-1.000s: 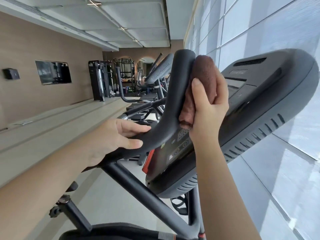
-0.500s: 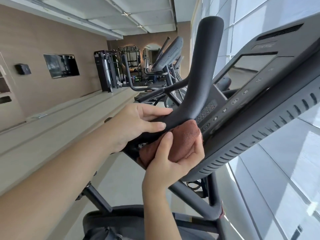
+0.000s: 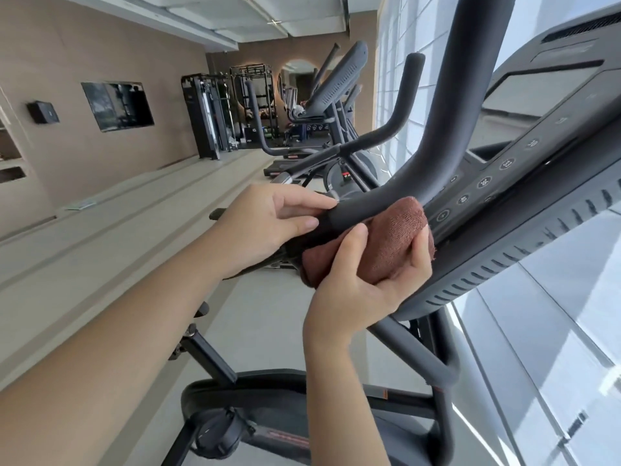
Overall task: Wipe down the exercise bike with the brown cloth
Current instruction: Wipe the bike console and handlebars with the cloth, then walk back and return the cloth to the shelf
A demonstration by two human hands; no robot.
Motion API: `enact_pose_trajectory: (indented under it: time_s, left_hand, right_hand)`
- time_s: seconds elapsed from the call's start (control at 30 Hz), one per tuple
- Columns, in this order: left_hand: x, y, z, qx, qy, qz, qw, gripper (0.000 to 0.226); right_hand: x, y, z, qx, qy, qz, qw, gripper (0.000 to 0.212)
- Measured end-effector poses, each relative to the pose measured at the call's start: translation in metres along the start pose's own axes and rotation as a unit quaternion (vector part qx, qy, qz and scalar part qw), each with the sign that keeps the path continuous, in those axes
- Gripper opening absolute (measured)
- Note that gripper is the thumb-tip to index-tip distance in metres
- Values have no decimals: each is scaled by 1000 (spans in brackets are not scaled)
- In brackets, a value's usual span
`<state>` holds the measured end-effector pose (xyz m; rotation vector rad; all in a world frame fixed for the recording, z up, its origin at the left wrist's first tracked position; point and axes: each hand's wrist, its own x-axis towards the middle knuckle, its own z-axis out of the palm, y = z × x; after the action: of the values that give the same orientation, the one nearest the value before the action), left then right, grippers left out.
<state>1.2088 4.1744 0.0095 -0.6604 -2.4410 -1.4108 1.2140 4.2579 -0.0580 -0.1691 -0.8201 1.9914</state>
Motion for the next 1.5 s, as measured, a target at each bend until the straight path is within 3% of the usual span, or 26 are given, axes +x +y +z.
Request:
enact_pose_trajectory:
  time_s: [0.1, 0.33, 0.5, 0.67, 0.8, 0.87, 1.1, 1.37, 1.5]
  left_hand:
    - [-8, -9, -7, 25, 22, 20, 999, 38]
    - [-41, -33, -11, 138, 104, 77, 982, 28]
    - [-78, -47, -33, 190, 129, 76, 970, 31]
    - [-122, -70, -75, 245, 162, 48, 955, 28]
    - [-162, -91, -115, 271, 184, 26, 945, 26]
    - [-180, -103, -135, 298, 193, 17, 935, 25]
    - [-243, -139, -199, 352, 208, -7, 913, 24]
    - [-333, -183, -285, 415, 230, -76, 877, 23]
    - [-368, -204, -313, 428, 254, -137, 857, 23]
  right_hand:
    - [-4, 2, -10, -57, -18, -68, 996, 49]
    - [-26, -2, -25, -189, -135, -129, 964, 53]
    - [-44, 2, -15, -220, -120, -138, 958, 50]
    - [-93, 12, 5, -275, -161, -177, 931, 48]
    - [-110, 6, 19, -278, -109, -163, 941, 48]
    - [-124, 4, 21, -285, -122, -170, 936, 47]
    - [-233, 27, 49, -288, -345, -87, 889, 48]
    - [-355, 76, 74, -306, -522, -8, 796, 52]
    - [-402, 103, 86, -305, -607, 24, 734, 52]
